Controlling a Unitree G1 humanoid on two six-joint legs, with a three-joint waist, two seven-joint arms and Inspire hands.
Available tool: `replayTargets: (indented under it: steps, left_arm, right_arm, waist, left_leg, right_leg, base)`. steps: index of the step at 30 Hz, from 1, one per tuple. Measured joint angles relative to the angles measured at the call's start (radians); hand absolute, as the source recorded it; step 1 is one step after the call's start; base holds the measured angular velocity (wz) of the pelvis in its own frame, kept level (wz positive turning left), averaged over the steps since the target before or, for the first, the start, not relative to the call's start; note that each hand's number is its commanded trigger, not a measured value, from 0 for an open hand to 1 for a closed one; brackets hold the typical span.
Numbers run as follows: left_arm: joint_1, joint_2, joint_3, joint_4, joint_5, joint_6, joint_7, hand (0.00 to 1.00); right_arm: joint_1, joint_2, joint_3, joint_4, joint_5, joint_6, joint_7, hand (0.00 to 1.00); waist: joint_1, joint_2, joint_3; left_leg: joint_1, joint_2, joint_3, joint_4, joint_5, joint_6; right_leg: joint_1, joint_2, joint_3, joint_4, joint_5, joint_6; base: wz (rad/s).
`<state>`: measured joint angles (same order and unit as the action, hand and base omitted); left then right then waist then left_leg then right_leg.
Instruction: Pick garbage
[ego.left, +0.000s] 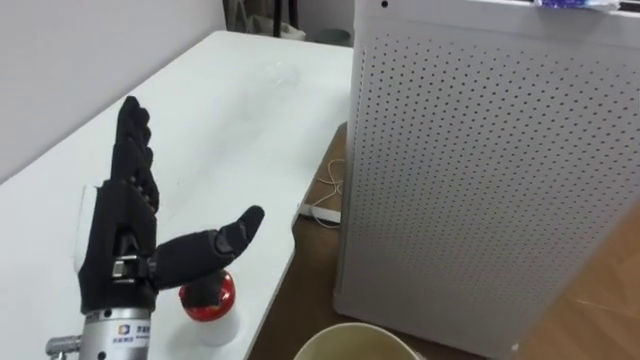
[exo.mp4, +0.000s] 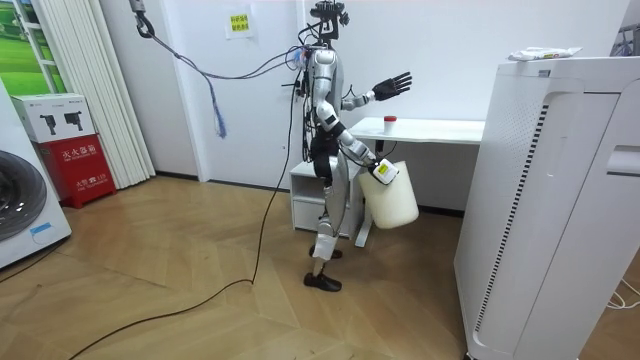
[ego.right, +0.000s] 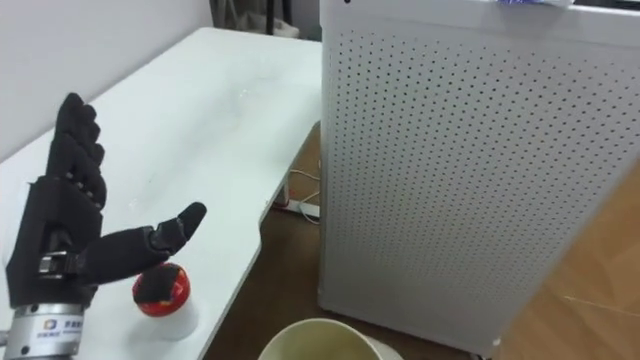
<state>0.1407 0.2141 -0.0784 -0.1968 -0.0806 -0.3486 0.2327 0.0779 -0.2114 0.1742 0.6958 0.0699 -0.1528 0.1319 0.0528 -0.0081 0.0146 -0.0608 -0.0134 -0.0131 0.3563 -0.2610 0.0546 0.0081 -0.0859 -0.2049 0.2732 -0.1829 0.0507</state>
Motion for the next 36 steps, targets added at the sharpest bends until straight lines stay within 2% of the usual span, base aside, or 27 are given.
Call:
replayTargets:
  steps: [11, 17, 19, 21, 27, 31, 36]
  left_arm:
    - [0.019, 0.000, -0.003, 0.000, 0.032, 0.000, -0.011, 0.00]
    - [0.037, 0.002, -0.002, 0.000, 0.032, 0.000, -0.061, 0.00]
    - [0.051, 0.002, -0.002, 0.000, 0.032, 0.000, -0.071, 0.00]
    - [0.052, 0.002, -0.001, -0.001, 0.032, 0.000, -0.071, 0.00]
    - [0.057, 0.003, -0.001, -0.001, 0.032, 0.000, -0.075, 0.00]
    - [0.061, 0.010, -0.001, 0.000, 0.024, 0.000, -0.096, 0.00]
    - [0.084, 0.014, -0.002, 0.001, 0.026, 0.000, -0.096, 0.00]
  right_arm:
    - [0.003, 0.000, 0.003, 0.008, -0.011, 0.000, 0.006, 1.00]
    - [0.007, -0.002, 0.002, 0.008, -0.011, 0.000, 0.036, 1.00]
    - [0.007, -0.003, 0.002, 0.008, -0.011, 0.000, 0.045, 1.00]
    - [0.007, -0.002, 0.002, 0.008, -0.011, 0.000, 0.052, 1.00]
    - [0.019, 0.000, 0.003, 0.009, -0.013, 0.000, 0.064, 1.00]
    - [0.017, 0.000, 0.002, 0.045, -0.012, -0.001, 0.066, 1.00]
    - [0.007, 0.003, 0.003, 0.074, -0.025, 0.000, 0.058, 1.00]
  waist:
    - [0.015, -0.003, 0.0011]
    - [0.032, 0.001, -0.0015]
    - [0.034, 0.006, -0.0064]
    - [0.035, 0.009, -0.0077]
    - [0.039, 0.009, -0.0075]
    - [0.032, 0.003, -0.0054]
    - [0.040, -0.002, -0.0019]
  left_leg:
    - [-0.001, 0.000, -0.005, -0.021, 0.003, -0.005]
    - [0.016, -0.002, -0.018, -0.022, 0.003, -0.006]
    - [0.021, -0.004, -0.021, -0.029, 0.003, -0.006]
    - [0.021, -0.005, -0.023, -0.029, 0.004, -0.006]
    - [0.018, -0.007, -0.033, -0.037, 0.004, -0.006]
    - [0.019, -0.019, -0.070, -0.049, 0.016, -0.006]
    - [0.010, -0.022, -0.097, -0.054, 0.023, -0.011]
  right_leg:
    - [0.003, -0.001, -0.051, -0.023, 0.001, -0.003]
    - [0.035, -0.001, -0.073, -0.047, 0.001, -0.003]
    - [0.045, -0.002, -0.077, -0.054, 0.001, -0.003]
    - [0.046, -0.003, -0.084, -0.054, 0.001, -0.003]
    - [0.048, -0.005, -0.093, -0.054, 0.001, -0.003]
    - [0.059, -0.009, -0.100, -0.053, -0.001, -0.001]
    - [0.060, -0.007, -0.108, -0.055, -0.001, -0.001]
  base:
    - [0.04]
    - [0.09]
    - [0.06]
    - [0.06]
    - [0.04]
    - [0.25]
    - [0.19]
